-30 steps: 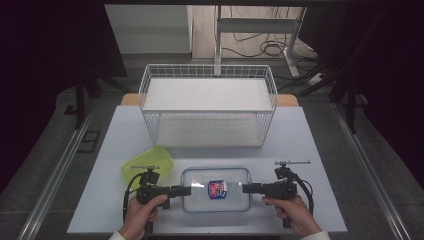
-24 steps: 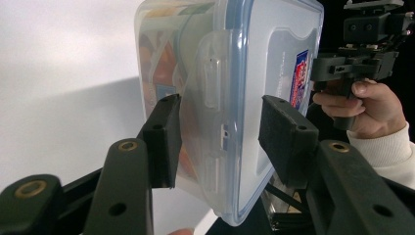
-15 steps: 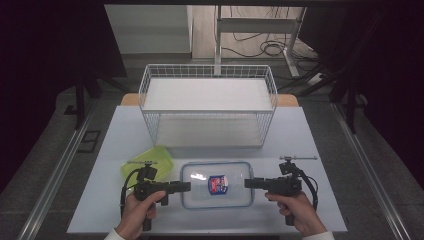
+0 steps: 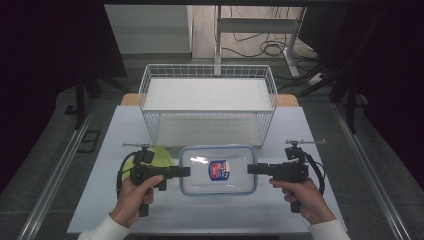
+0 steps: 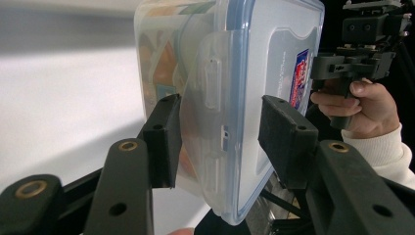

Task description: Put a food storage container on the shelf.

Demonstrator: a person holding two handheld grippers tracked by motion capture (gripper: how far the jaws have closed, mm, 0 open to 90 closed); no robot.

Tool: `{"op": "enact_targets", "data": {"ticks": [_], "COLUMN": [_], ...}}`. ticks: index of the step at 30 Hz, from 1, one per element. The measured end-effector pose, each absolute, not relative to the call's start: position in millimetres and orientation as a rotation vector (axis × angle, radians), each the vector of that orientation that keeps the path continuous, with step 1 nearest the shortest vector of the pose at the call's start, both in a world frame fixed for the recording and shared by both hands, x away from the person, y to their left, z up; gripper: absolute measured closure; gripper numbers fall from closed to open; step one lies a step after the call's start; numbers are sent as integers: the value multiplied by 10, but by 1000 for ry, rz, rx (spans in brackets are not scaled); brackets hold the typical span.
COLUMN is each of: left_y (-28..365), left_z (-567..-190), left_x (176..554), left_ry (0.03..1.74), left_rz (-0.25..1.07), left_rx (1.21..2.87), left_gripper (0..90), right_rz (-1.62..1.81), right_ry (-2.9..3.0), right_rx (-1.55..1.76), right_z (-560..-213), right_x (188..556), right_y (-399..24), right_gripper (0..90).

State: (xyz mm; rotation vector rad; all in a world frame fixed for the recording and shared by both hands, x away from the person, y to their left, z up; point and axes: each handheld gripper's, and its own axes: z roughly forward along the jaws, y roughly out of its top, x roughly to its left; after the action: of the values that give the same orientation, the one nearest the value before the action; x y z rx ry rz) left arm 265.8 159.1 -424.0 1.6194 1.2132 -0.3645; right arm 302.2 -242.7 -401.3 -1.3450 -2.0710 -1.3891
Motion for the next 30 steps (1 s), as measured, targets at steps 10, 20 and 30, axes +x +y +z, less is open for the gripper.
{"op": "enact_targets", "data": {"ticks": [10, 20, 30], "left_y": [1624, 1701, 1784], "left_z": [-3940, -3675, -3436], "left_x": [2815, 3004, 3295], "left_ry": [1185, 1163, 1147], "left_rz": [-335, -306, -287], "left_rx": [1607, 1594, 1591], "left_gripper": [514, 514, 517], "right_rz": [-1441, -1478, -1520], "right_ry": [-2095, -2123, -2127], "right_rx": [-1323, -1300, -1286], "right_z": [-3698, -3405, -3196], "right_x": [3145, 3340, 3610], "right_y": [-2405, -2332, -2251], "right_gripper": [528, 528, 527]}}
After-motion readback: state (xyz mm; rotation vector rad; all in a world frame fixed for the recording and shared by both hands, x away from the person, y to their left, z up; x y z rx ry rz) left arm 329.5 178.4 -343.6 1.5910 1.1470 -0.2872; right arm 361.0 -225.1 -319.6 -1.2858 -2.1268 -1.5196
